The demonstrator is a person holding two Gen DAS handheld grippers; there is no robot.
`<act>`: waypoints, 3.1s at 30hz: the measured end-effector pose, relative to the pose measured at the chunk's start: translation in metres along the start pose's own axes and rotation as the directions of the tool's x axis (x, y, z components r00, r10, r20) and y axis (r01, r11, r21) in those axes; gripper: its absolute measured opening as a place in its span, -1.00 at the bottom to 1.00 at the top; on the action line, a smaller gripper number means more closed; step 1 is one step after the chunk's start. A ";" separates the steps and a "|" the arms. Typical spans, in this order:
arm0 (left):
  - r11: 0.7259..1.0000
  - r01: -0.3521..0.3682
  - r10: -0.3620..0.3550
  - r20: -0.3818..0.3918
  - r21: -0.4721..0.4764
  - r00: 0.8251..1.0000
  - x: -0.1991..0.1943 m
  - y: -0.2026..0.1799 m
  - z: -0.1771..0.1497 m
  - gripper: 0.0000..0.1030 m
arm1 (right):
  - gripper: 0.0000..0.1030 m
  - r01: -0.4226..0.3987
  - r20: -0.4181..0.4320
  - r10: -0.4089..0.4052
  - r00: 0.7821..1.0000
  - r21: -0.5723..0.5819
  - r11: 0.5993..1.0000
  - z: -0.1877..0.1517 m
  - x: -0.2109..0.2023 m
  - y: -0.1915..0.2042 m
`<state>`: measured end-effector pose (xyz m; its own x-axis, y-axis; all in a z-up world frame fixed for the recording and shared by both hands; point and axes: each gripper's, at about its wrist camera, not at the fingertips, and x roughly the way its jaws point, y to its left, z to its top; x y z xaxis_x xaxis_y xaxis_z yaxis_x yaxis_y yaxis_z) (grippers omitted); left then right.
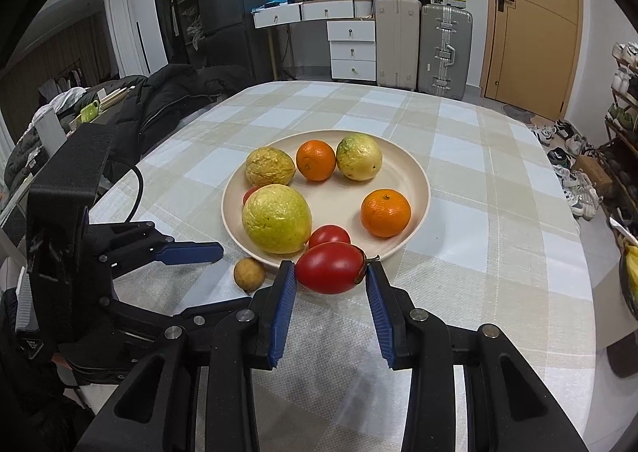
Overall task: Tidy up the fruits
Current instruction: 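Grasp the brown kiwi with the left tool while the right tool holds the tomato, then carry the tomato and kiwi over the cream plate with both tools, then open both tools to release the tomato and kiwi onto the plate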
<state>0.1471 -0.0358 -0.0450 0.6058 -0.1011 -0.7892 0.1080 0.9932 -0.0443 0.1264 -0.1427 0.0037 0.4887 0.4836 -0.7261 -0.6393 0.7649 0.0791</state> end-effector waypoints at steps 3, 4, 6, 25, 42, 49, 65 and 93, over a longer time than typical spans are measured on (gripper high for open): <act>1.000 0.011 -0.011 0.004 0.007 1.000 0.002 -0.003 0.003 -0.24 | -0.28 0.001 0.001 -0.001 1.000 0.002 1.000 0.000 0.001 -0.001; 1.000 0.014 -0.014 0.004 0.009 1.000 0.002 -0.004 0.003 -0.32 | -0.28 0.002 0.002 -0.002 1.000 0.003 1.000 0.000 0.001 -0.001; 1.000 0.027 -0.027 0.007 0.009 1.000 0.002 -0.004 0.004 -0.51 | -0.28 0.002 0.003 -0.002 1.000 0.005 1.000 0.000 0.001 -0.002; 0.997 0.069 -0.070 0.119 0.015 0.990 -0.034 0.005 0.000 -0.59 | -0.28 -0.006 0.054 0.004 0.999 0.044 0.999 0.001 -0.003 -0.013; 0.998 0.002 0.015 0.254 -0.068 0.967 -0.071 0.035 0.012 -0.59 | -0.28 -0.027 0.101 0.021 0.995 0.063 0.998 0.001 -0.001 -0.015; 0.997 -0.007 0.025 0.255 -0.071 0.967 -0.064 0.036 0.021 -0.59 | -0.28 -0.036 0.112 0.027 0.993 0.084 0.996 0.002 0.001 -0.019; 0.997 -0.027 0.042 0.230 -0.069 0.972 -0.033 0.034 0.051 -0.59 | -0.28 -0.066 0.115 0.054 0.992 0.102 0.993 0.022 0.020 -0.020; 0.996 -0.033 0.049 0.200 -0.081 0.979 -0.003 0.038 0.070 -0.59 | 0.15 -0.067 0.122 0.050 0.991 0.139 0.988 0.026 0.043 -0.027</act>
<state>0.2042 -0.0015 -0.0015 0.7556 -0.0624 -0.6521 0.0236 0.9974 -0.0680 0.1800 -0.1320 -0.0121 0.5253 0.5694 -0.6324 -0.5818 0.7826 0.2214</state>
